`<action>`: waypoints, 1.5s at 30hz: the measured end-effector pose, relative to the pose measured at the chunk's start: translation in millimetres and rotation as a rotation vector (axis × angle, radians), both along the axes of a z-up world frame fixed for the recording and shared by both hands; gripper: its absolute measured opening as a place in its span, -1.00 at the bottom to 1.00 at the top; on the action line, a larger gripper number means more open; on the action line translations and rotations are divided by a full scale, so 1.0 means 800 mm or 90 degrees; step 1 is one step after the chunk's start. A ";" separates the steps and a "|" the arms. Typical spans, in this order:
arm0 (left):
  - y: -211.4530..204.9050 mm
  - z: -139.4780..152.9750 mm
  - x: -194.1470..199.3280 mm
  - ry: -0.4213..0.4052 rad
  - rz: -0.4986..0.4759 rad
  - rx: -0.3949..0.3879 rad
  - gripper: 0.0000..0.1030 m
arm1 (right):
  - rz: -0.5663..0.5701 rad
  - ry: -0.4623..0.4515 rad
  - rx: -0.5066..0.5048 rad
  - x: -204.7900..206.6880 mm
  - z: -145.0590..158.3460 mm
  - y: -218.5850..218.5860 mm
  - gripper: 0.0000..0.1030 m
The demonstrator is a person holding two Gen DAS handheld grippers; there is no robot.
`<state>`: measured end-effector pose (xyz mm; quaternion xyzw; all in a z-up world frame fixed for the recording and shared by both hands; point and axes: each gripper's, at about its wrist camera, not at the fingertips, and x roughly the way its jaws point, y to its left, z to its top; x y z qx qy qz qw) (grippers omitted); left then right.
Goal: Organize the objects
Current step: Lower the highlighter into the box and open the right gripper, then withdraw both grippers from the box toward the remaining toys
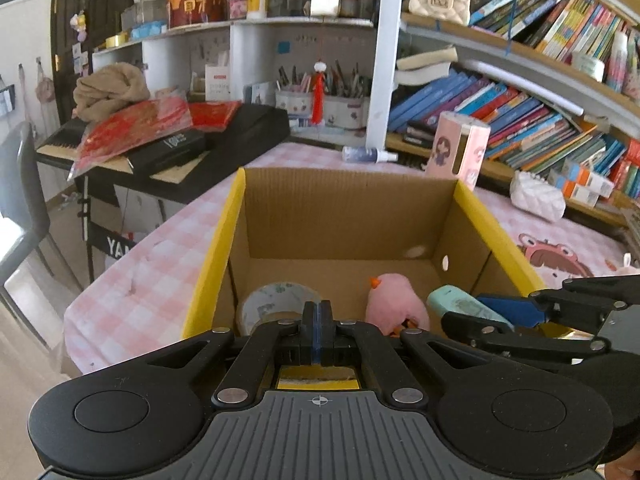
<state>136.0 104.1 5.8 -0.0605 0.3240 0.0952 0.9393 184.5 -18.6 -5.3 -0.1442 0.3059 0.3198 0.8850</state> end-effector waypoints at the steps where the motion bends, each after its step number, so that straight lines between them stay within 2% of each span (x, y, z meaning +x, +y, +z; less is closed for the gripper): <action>1: -0.001 -0.002 0.002 0.004 0.000 0.001 -1.00 | 0.002 0.002 -0.001 0.003 -0.003 0.001 -0.54; 12: -0.004 -0.017 0.023 0.038 0.006 0.012 -1.00 | 0.033 0.015 -0.010 0.023 -0.015 0.008 -0.54; 19: -0.005 -0.017 0.022 0.035 0.005 0.010 -1.00 | 0.035 0.019 -0.010 0.023 -0.014 0.008 -0.54; 23: -0.004 -0.013 0.017 0.026 0.006 0.009 -0.90 | 0.026 0.018 -0.005 0.021 -0.014 0.006 -0.54; 24: -0.004 -0.012 0.015 0.023 0.008 0.011 -0.87 | 0.022 0.019 -0.004 0.021 -0.013 0.005 -0.54; 26: -0.005 -0.009 0.011 0.015 0.009 0.015 -0.60 | 0.013 0.019 0.001 0.018 -0.011 0.003 -0.54; 28: -0.005 -0.007 0.006 0.007 0.009 0.017 -0.47 | 0.007 0.013 0.005 0.013 -0.008 0.001 -0.54; 31: -0.006 -0.002 -0.004 -0.006 0.006 0.021 -0.37 | 0.003 0.000 0.011 0.003 -0.003 0.000 -0.52; 38: -0.007 0.010 -0.033 -0.037 0.004 0.030 0.02 | -0.021 -0.030 0.028 -0.024 0.013 -0.009 -0.45; 45: -0.004 0.019 -0.068 -0.057 0.002 0.031 0.20 | -0.059 -0.057 0.050 -0.057 0.029 -0.032 -0.38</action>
